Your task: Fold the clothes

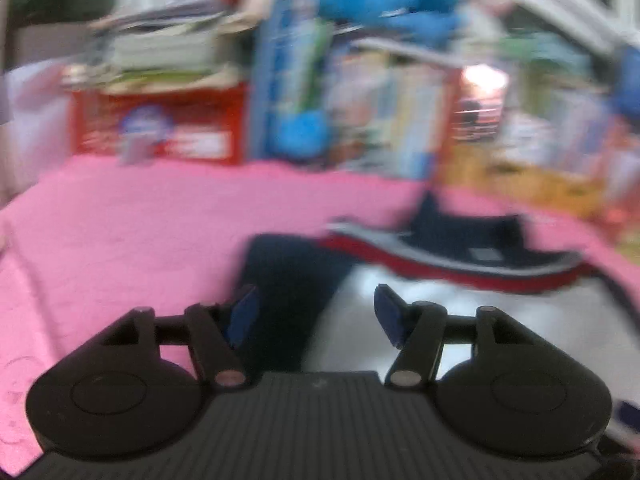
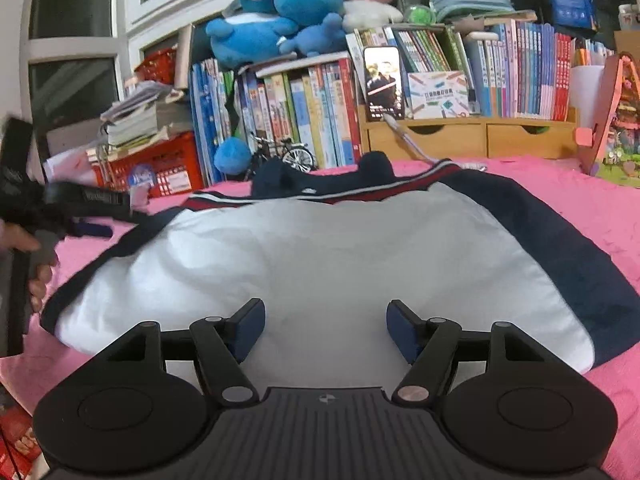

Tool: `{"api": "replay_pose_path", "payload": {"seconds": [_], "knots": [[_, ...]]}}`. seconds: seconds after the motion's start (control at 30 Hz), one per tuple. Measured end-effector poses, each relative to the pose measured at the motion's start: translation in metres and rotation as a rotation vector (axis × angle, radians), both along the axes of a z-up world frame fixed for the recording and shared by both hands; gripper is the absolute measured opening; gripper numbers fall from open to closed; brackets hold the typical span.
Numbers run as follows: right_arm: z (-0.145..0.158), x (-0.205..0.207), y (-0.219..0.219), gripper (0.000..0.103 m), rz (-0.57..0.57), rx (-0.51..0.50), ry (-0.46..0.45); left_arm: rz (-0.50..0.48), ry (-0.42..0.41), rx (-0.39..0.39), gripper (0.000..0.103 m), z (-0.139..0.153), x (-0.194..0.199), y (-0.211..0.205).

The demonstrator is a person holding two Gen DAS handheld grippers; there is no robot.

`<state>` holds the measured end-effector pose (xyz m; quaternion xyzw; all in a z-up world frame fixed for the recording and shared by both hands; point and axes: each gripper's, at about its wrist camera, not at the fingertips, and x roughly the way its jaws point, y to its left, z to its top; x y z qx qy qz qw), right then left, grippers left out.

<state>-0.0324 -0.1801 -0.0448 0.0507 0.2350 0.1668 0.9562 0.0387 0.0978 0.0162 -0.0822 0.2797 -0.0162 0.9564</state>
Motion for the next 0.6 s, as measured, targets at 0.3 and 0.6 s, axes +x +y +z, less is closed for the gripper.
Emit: {"api": "replay_pose_path", "payload": {"seconds": [0.3,0.6], "knots": [[0.0,-0.022,-0.002,0.067,-0.065,0.024,-0.083,-0.53,0.161,0.115,0.06,0.005,0.006,-0.106],[-0.001,-0.028,0.001,0.068,-0.031,-0.01,-0.094,-0.33,0.217,0.232,0.058,-0.024,0.11,-0.124]]}}
